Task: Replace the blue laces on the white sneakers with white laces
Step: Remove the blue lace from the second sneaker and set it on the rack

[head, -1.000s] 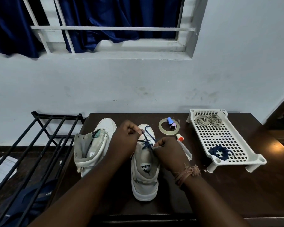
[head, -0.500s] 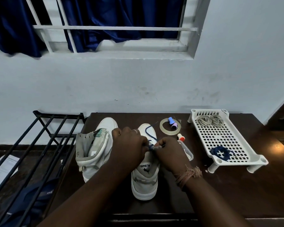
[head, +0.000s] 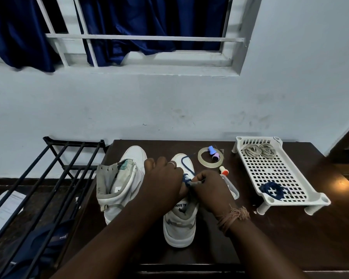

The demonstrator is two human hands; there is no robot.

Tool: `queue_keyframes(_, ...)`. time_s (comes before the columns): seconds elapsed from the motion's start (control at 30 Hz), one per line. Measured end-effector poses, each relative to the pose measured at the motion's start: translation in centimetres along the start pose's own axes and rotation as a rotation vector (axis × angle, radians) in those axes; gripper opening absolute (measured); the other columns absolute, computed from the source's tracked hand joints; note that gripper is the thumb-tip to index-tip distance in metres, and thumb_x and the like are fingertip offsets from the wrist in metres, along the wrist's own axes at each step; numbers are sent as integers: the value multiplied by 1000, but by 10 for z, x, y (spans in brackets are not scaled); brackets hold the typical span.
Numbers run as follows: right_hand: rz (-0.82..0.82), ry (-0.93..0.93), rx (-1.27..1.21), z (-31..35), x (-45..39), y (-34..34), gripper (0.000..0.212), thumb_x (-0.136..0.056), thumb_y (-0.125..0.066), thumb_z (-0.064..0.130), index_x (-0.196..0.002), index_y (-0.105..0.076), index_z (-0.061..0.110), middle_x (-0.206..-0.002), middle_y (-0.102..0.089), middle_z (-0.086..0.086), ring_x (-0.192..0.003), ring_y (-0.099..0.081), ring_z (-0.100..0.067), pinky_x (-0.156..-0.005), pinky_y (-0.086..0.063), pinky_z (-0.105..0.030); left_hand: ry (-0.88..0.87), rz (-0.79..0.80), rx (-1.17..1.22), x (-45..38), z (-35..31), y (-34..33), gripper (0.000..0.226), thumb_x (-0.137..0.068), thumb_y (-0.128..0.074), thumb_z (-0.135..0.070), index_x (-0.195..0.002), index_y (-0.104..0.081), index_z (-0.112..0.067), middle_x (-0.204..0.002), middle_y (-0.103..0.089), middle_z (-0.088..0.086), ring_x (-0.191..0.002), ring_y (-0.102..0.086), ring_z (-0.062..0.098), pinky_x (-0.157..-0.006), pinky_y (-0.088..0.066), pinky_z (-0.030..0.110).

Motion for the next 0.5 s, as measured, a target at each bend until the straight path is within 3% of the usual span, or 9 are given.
queue_keyframes(0.2,6,3,-18,0,1,1,5,-84,-67,14,-79,-69,12,-75,-70,2,-72,-64,-11,-57,-44,-21,128,-151,49,-7,25,23,15,-82,-54,-28,-82,-60,-13,-91,-61,10,-74,-55,33,-68,-35,41)
queue_keyframes(0.23,9,-2,-16,0,1,0,5,-85,-67,14,-80,-69,13,-76,-70,2,-73,-64,-11,-58,-45,-20,143,-126,146,-7,29,23,14,-86,-53,-26,-84,-58,-13,-90,-62,8,-73,-57,32,-68,-38,41)
queue_keyframes(0.37,16,-5,-12,2,0,-1,6,-85,-65,13,-81,-69,14,-79,-70,3,-75,-64,-12,-64,-50,-26,358,130,1012,1,31,2,14,-100,-46,-20,-87,-41,-20,-75,-71,-3,-78,-68,17,-78,-52,40)
queue_keyframes(0.5,20,3,-16,2,0,-2,6,-85,-65,13,-81,-69,14,-79,-69,3,-75,-64,-12,-66,-51,-28,499,-3,1342,-3,37,5,16,-98,-46,-17,-84,-39,-16,-68,-65,-1,-80,-74,21,-84,-52,51)
Point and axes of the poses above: each hand's wrist, its own x-axis away from the middle knuckle, its own y-axis out of the back of the hand, z = x × y, the point moved 8 cm from there along -x, towards the middle knuckle
